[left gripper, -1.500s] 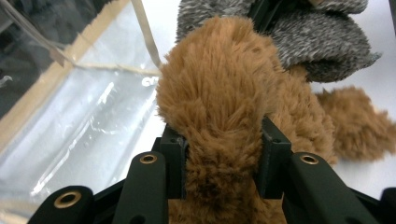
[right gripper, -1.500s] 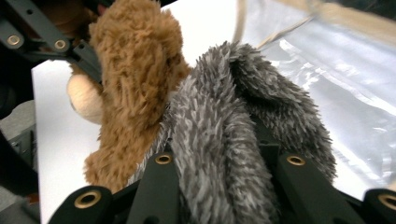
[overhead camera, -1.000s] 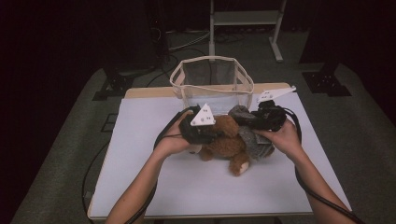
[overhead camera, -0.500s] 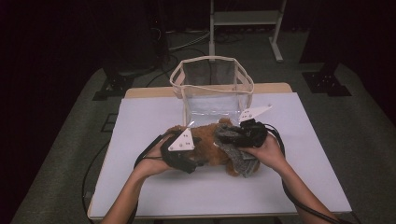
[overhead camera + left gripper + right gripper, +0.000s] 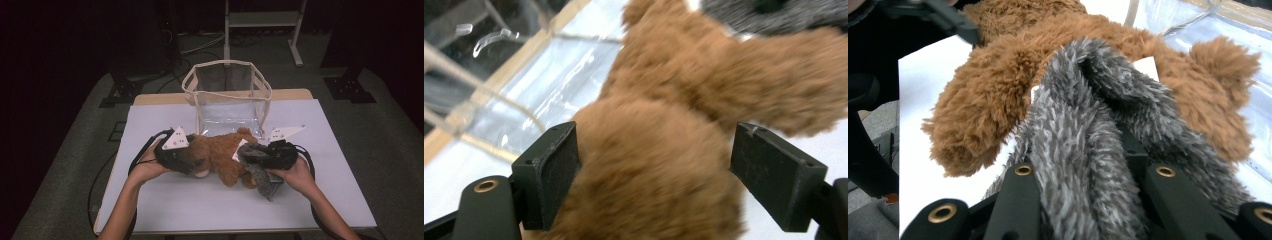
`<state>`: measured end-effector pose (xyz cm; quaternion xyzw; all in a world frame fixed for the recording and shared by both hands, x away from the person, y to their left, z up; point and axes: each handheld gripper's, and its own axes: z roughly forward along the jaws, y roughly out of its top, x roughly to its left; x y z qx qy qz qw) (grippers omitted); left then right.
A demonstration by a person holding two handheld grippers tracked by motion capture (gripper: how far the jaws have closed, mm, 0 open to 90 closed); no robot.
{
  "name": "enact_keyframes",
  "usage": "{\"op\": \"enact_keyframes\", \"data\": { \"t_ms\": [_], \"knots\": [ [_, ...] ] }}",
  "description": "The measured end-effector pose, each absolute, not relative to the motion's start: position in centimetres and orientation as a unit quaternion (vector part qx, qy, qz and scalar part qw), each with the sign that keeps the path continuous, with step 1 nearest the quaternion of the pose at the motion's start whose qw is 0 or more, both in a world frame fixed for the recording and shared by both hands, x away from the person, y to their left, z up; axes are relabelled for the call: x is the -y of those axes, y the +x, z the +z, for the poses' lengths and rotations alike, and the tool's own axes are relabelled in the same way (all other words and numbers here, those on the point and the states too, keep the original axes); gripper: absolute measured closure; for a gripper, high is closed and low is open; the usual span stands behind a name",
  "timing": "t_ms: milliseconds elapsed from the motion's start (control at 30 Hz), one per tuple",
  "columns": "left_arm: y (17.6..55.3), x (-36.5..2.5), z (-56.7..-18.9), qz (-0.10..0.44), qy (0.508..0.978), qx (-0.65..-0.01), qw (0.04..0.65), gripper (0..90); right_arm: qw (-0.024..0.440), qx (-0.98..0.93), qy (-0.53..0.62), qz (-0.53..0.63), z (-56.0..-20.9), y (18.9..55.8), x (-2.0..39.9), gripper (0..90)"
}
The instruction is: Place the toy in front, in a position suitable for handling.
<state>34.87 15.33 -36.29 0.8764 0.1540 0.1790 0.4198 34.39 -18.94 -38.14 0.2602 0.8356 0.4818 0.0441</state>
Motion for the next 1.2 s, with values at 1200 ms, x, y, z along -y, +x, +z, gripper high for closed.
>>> {"op": "enact_keyframes", "data": {
  "t_ms": [1200],
  "knots": [
    [32.4, -16.5, -38.4, 0.163, 0.877, -0.114, 0.437, 26.7, 0.081, -0.866, 0.208, 0.447, -32.3, 37.0, 14.5, 69.4]
  ]
}}
